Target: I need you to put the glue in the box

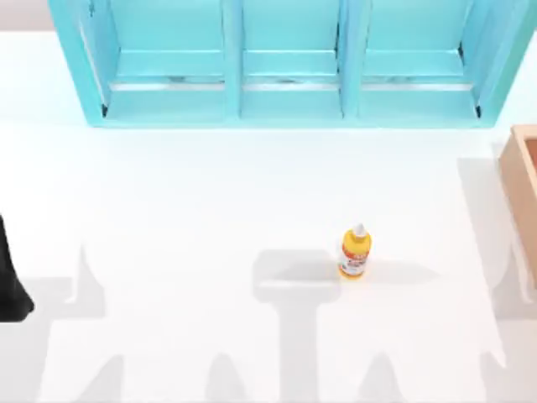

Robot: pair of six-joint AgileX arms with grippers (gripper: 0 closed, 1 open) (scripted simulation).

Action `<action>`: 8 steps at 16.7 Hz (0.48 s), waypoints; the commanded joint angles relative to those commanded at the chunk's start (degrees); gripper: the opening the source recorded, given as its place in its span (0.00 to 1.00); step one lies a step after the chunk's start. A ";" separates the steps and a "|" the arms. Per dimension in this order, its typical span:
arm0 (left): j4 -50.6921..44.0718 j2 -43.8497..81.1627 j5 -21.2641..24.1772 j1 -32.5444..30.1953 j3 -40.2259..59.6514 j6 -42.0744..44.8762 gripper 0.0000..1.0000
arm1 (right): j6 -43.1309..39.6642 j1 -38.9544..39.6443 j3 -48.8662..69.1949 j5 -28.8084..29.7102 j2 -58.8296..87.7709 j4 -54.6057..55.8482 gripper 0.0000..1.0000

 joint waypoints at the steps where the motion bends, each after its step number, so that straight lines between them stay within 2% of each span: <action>1: 0.00 0.00 0.00 0.00 0.00 0.00 1.00 | 0.00 0.00 0.00 0.00 0.00 0.00 1.00; 4: 0.00 0.00 0.00 0.00 0.00 0.00 1.00 | -1.34 -0.21 0.65 -0.61 1.38 -0.46 1.00; 8: 0.00 0.00 0.00 0.00 0.00 0.00 1.00 | -8.94 -0.49 5.05 -5.52 10.74 -3.07 1.00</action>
